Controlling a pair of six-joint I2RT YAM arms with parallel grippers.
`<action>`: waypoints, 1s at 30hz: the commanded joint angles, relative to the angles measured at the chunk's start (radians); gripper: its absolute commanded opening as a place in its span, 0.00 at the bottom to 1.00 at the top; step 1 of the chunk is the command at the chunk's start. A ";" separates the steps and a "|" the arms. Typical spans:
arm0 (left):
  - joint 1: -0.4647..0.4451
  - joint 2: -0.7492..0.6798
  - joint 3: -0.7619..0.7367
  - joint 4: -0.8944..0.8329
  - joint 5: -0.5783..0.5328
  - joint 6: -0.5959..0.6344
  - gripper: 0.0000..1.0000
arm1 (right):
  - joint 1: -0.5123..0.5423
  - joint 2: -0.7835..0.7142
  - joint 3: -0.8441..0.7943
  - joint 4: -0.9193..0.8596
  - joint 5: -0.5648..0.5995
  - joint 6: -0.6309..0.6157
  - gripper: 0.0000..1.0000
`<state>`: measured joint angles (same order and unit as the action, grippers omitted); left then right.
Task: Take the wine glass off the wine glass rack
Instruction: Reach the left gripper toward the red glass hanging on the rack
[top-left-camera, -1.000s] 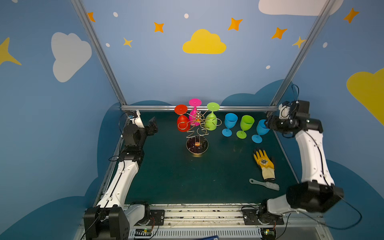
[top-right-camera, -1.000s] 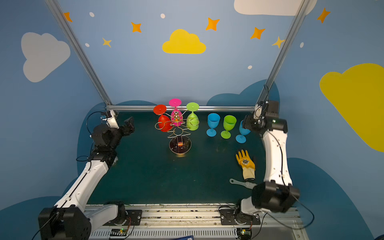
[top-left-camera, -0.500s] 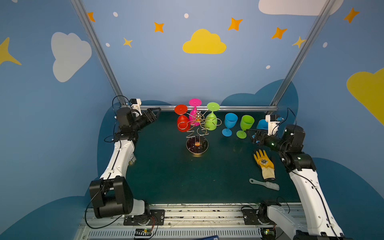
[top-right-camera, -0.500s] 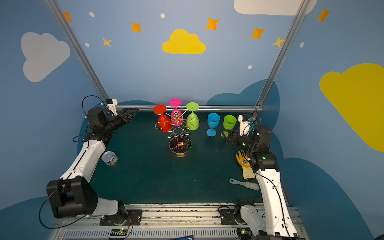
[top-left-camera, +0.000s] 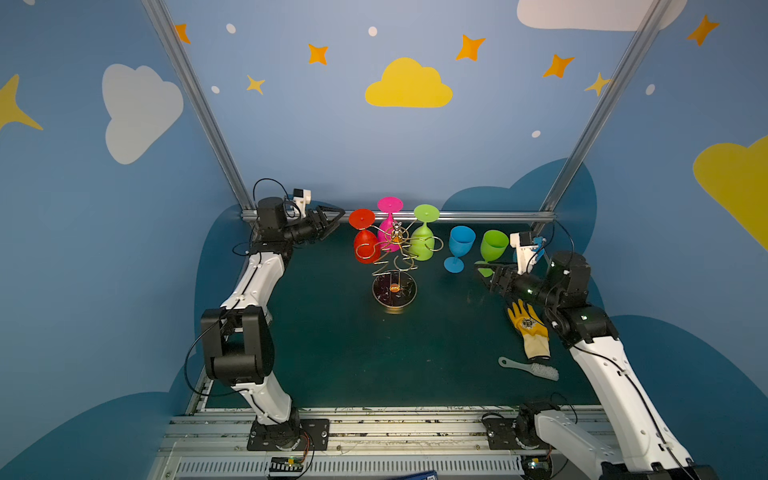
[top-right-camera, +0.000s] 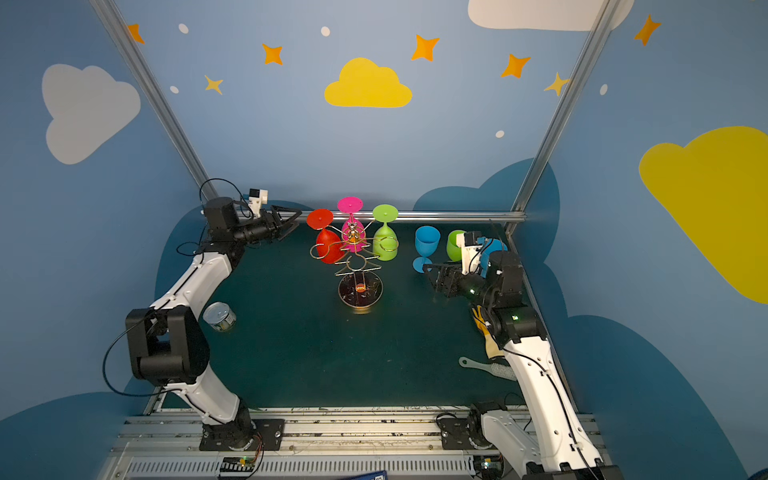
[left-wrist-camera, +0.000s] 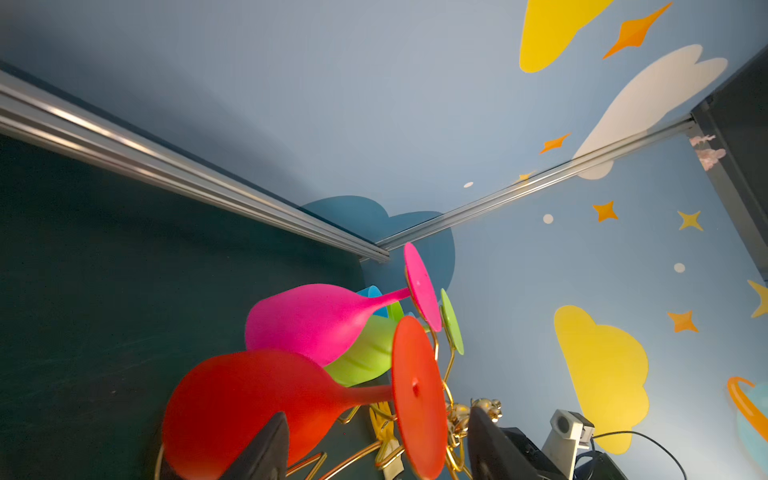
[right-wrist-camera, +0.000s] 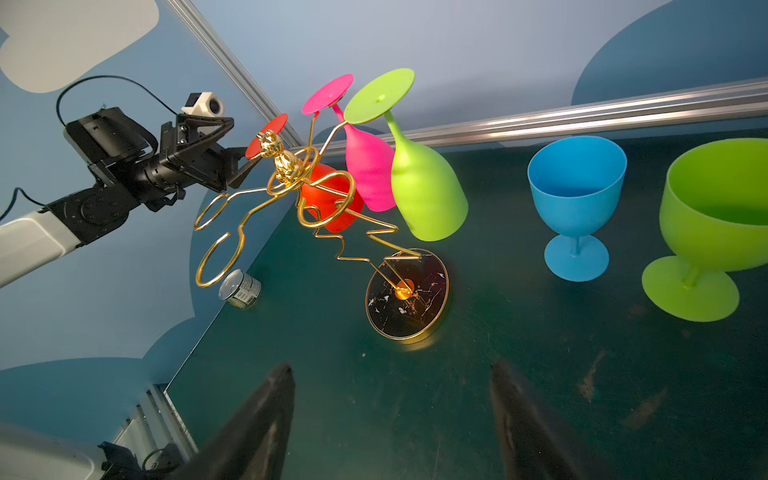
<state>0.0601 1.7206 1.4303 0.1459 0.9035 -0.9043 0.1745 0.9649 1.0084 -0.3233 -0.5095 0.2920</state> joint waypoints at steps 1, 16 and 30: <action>-0.021 0.003 0.029 -0.035 0.007 0.037 0.67 | 0.014 -0.022 -0.017 0.025 0.020 0.009 0.74; -0.086 0.023 0.119 -0.267 -0.114 0.233 0.57 | 0.039 -0.028 -0.028 0.035 0.024 0.016 0.74; -0.091 0.016 0.138 -0.334 -0.155 0.282 0.30 | 0.042 -0.038 -0.038 0.044 0.033 0.024 0.74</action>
<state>-0.0288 1.7340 1.5467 -0.1574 0.7616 -0.6498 0.2115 0.9470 0.9802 -0.3023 -0.4862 0.3115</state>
